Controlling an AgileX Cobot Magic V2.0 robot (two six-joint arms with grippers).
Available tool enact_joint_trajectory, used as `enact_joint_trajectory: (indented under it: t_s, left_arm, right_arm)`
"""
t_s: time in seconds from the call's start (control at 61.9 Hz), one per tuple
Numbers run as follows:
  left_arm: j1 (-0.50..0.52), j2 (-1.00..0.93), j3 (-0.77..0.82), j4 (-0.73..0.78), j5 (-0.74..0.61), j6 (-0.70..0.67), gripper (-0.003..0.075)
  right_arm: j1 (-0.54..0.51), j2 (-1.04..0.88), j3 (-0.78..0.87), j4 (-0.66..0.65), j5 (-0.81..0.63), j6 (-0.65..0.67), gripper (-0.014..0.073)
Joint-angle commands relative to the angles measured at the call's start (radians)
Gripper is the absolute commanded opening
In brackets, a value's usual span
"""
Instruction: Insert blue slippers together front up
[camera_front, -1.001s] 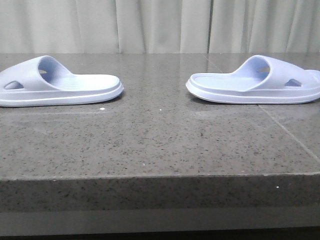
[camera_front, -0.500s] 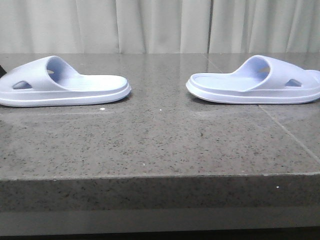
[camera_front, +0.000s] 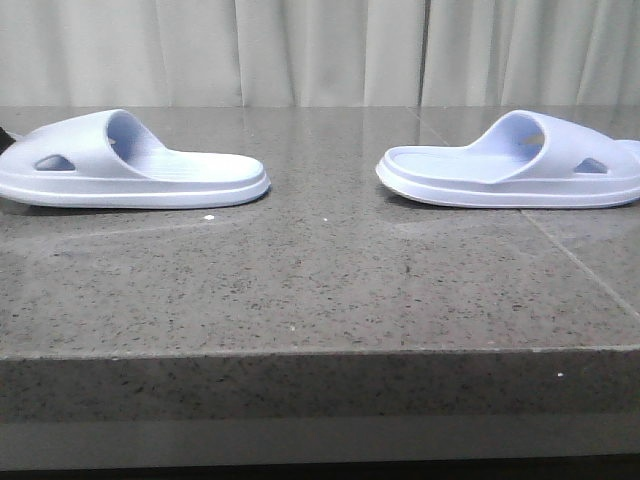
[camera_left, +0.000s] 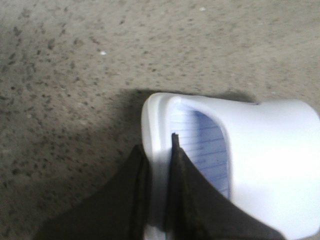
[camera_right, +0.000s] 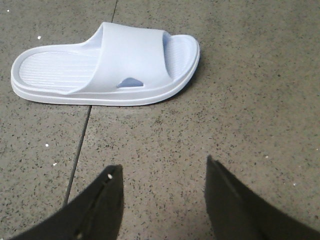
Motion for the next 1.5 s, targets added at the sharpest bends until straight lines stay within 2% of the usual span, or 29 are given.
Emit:
enact_joint_trajectory:
  t_s: [0.0, 0.274, 0.5, 0.581, 0.646, 0.791, 0.856, 1.017, 1.485]
  left_arm:
    - [-0.008, -0.120, 0.006, -0.085, 0.030, 0.058, -0.0020]
    - [-0.008, -0.296, 0.209, -0.299, 0.040, 0.217, -0.0020]
    - [-0.008, -0.306, 0.227, -0.304, 0.078, 0.235, -0.0020]
    - [-0.008, -0.306, 0.227, -0.304, 0.078, 0.236, -0.0020]
    - [-0.008, -0.306, 0.227, -0.304, 0.078, 0.238, -0.0020]
    - [-0.008, -0.306, 0.227, -0.304, 0.078, 0.237, -0.0020]
    - [-0.008, -0.306, 0.227, -0.304, 0.078, 0.237, -0.0020]
    - [-0.008, -0.306, 0.227, -0.304, 0.078, 0.237, -0.0020]
    - [-0.008, -0.306, 0.227, -0.304, 0.078, 0.237, -0.0020]
  right_arm:
    - [-0.007, 0.018, -0.036, 0.016, -0.077, -0.005, 0.0405]
    - [-0.037, 0.173, -0.094, 0.022, -0.045, 0.006, 0.0405]
    - [-0.234, 0.421, -0.293, 0.061, 0.139, -0.044, 0.0405]
    - [-0.321, 0.511, -0.349, 0.181, 0.199, -0.163, 0.0405]
    - [-0.398, 0.587, -0.383, 0.342, 0.226, -0.314, 0.0405]
    - [-0.481, 0.690, -0.422, 0.657, 0.274, -0.549, 0.0405]
    - [-0.492, 0.734, -0.435, 0.763, 0.290, -0.636, 0.0405]
    - [-0.489, 0.833, -0.484, 0.884, 0.291, -0.729, 0.0405]
    - [-0.471, 1.081, -0.636, 0.932, 0.335, -0.784, 0.0405]
